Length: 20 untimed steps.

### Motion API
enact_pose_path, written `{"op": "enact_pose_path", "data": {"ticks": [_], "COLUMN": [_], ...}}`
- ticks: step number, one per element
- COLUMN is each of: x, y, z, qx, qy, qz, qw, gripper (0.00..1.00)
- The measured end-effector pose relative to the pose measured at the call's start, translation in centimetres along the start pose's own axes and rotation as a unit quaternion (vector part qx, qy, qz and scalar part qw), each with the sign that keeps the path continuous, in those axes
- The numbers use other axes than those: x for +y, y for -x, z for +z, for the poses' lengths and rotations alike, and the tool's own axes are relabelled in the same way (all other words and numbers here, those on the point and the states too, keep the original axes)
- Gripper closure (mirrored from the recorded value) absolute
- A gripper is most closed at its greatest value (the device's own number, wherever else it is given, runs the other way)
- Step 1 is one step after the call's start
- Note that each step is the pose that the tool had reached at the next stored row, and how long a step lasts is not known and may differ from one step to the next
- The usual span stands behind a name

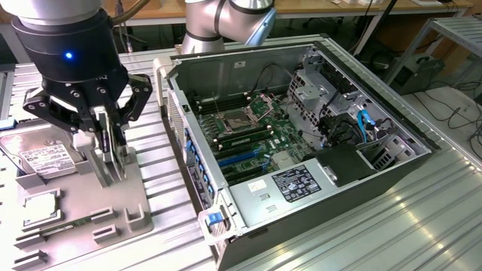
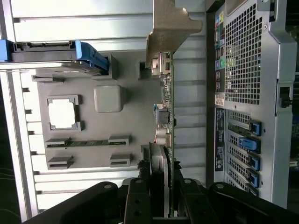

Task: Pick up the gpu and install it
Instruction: 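Pick up the gpu and move the gpu toward the slot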

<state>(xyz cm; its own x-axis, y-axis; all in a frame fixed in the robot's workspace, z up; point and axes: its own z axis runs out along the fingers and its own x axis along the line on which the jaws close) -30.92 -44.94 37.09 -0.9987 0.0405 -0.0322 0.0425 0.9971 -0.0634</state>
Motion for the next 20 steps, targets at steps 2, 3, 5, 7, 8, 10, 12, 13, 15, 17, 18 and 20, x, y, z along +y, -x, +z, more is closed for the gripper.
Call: {"op": "enact_pose_path", "data": {"ticks": [2,3,5,7,8,10,12,13,15,17,18,20], "x": [-0.06,-0.08,-0.11,-0.13,-0.15,-0.19,-0.23,-0.25,-0.29,-0.33,-0.34,-0.38], "y": [0.0,0.0,0.0,0.1,0.1,0.1,0.1,0.1,0.1,0.2,0.2,0.2], "z": [-0.89,-1.29,-1.82,-2.13,-2.42,-3.06,-3.58,-3.86,-4.61,-5.14,-5.39,-5.93], "qx": [-0.0001,-0.0001,0.0008,0.0018,0.0017,0.0017,0.0017,0.0017,0.0017,0.0017,0.0017,0.0017], "qy": [-0.0012,-0.0013,0.0149,0.0271,0.0272,0.0273,0.0273,0.0273,0.0273,0.0273,0.0273,0.0273], "qz": [0.0,0.0,0.0,0.001,0.001,0.001,0.001,0.001,0.001,0.001,0.001,0.001], "qw": [1.0,1.0,0.9999,0.9996,0.9996,0.9996,0.9996,0.9996,0.9996,0.9996,0.9996,0.9996], "gripper": [0.72,0.72,0.72,0.72,0.72,0.72,0.72,0.72,0.72,0.72,0.72,0.72]}}
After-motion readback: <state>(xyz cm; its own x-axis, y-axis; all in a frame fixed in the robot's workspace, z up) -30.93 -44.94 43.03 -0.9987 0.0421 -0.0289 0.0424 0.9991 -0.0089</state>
